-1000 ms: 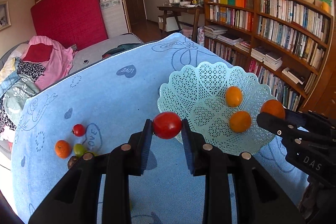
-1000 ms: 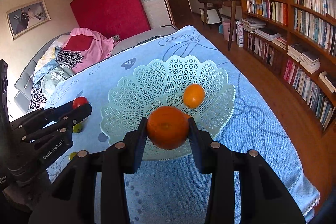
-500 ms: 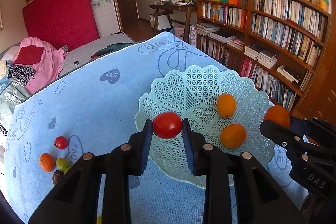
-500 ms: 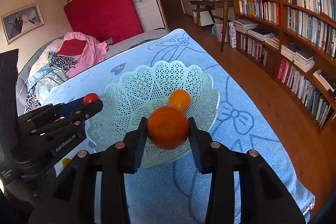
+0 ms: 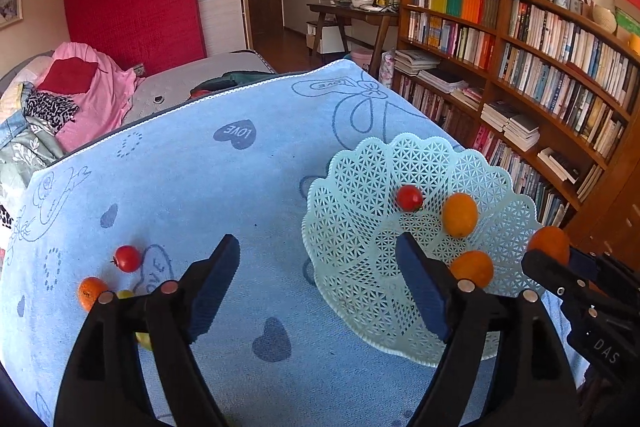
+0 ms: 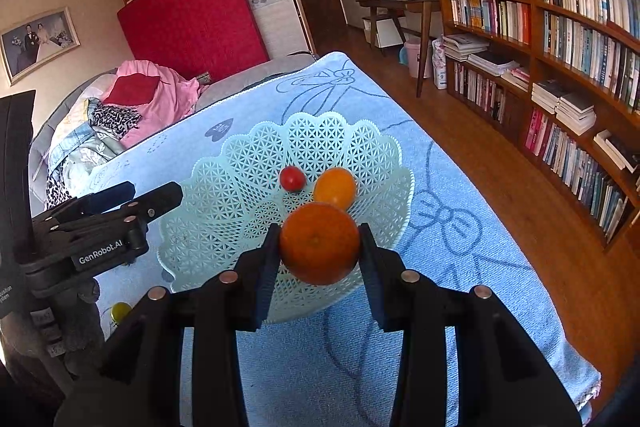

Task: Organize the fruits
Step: 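Open the right tool to drop the tangerine into the basket, then move both tools back toward the remaining fruits on the towel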

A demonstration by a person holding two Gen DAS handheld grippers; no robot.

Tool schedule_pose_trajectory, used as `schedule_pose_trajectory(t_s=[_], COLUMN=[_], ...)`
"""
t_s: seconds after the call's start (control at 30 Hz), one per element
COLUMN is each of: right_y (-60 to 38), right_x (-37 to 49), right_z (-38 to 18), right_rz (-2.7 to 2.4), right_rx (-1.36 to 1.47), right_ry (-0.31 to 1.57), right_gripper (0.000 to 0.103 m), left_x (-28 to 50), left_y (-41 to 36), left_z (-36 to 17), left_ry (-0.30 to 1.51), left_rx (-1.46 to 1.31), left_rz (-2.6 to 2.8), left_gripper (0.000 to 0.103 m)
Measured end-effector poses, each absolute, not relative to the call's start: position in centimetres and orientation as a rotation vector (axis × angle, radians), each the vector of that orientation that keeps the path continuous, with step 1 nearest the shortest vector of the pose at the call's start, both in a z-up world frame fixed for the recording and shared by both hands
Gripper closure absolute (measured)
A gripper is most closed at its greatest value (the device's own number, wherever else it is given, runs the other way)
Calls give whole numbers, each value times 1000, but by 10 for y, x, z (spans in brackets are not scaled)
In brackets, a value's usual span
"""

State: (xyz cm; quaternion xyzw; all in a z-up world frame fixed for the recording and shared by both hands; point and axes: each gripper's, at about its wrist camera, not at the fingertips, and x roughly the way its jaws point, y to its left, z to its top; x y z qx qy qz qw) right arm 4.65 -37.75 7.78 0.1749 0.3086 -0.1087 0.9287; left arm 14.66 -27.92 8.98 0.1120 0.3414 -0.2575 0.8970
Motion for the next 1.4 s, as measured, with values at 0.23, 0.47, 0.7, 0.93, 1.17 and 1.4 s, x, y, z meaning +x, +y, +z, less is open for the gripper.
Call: schedule_pose_trajectory(t_s=[0.23, 0.47, 0.7, 0.93, 1.17, 1.4], right_y=[-381, -387, -376, -357, -334, -312], right_x=[57, 53, 47, 46, 50, 55], right_z=[81, 90, 97, 101, 104, 107], right_rz=[-241, -279, -257, -218, -175, -136], right_rx=[346, 349, 346, 333, 315, 292], right_ry=[620, 575, 560, 560, 563, 573], right_gripper=[63, 38, 38, 38, 38, 38], left_x=[147, 147, 147, 150, 158, 165], left_y=[-264, -253, -239, -210, -171, -131], left_z=[92, 91, 97, 105, 116, 126], left_ry=[706, 717, 703, 692, 679, 663], left_rx=[227, 214, 209, 170, 138, 111], left_rz=[-498, -473, -443, -388, -318, -245], left_gripper=[15, 12, 8, 7, 5, 5])
